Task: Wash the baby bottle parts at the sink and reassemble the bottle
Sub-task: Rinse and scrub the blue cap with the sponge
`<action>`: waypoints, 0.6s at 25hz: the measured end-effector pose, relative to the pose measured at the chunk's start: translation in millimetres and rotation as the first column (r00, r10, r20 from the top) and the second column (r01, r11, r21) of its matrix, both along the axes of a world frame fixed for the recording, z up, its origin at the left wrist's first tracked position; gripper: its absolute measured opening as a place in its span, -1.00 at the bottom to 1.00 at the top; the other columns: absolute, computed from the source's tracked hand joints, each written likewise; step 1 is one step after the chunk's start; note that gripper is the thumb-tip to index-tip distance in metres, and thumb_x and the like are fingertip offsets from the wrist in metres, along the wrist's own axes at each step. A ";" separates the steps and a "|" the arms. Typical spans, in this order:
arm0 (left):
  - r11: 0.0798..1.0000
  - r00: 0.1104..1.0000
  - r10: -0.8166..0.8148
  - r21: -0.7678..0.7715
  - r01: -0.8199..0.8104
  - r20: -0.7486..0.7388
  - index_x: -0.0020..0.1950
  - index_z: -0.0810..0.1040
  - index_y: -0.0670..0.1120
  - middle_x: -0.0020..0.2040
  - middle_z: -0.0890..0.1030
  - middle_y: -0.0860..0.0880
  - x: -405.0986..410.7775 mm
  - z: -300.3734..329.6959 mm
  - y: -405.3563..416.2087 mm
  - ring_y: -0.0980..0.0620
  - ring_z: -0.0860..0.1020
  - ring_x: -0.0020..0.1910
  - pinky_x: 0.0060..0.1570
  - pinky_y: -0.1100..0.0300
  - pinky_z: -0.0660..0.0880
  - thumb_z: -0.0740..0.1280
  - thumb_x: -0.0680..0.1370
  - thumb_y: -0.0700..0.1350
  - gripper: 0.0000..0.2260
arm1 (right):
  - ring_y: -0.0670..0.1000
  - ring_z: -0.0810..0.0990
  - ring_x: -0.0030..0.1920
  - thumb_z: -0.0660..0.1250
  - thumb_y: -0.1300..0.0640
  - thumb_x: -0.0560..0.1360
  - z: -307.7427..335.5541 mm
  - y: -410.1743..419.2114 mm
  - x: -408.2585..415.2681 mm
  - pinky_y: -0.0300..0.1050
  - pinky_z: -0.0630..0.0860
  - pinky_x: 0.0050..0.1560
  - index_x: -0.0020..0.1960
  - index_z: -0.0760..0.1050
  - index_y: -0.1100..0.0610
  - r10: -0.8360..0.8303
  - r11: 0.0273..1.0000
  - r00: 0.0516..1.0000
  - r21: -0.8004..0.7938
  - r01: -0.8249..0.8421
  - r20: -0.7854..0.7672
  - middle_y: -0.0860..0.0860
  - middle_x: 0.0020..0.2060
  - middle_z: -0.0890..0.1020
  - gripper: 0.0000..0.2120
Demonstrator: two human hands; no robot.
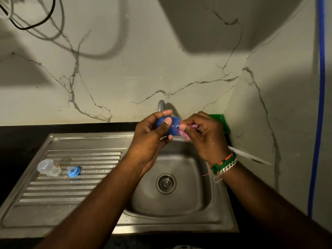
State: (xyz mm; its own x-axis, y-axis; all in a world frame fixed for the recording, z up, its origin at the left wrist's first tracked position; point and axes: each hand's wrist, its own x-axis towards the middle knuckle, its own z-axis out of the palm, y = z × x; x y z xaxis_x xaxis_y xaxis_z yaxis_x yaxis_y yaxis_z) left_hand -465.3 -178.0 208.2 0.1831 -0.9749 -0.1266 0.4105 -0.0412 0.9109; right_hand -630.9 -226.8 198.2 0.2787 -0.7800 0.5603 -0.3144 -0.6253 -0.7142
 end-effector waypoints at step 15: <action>0.999 1.000 0.017 -0.036 -0.016 0.008 0.19 0.65 -0.09 0.21 0.66 -0.21 4.3 -1.0 1.4 -0.08 0.64 0.04 -0.02 0.06 0.56 0.41 0.52 -0.22 -0.75 | 0.05 0.61 -0.36 0.47 0.09 0.51 0.3 5.1 4.1 0.06 0.59 -0.30 -0.16 0.67 0.07 0.038 0.977 0.991 0.204 -0.063 0.125 0.01 -0.30 0.65 -0.91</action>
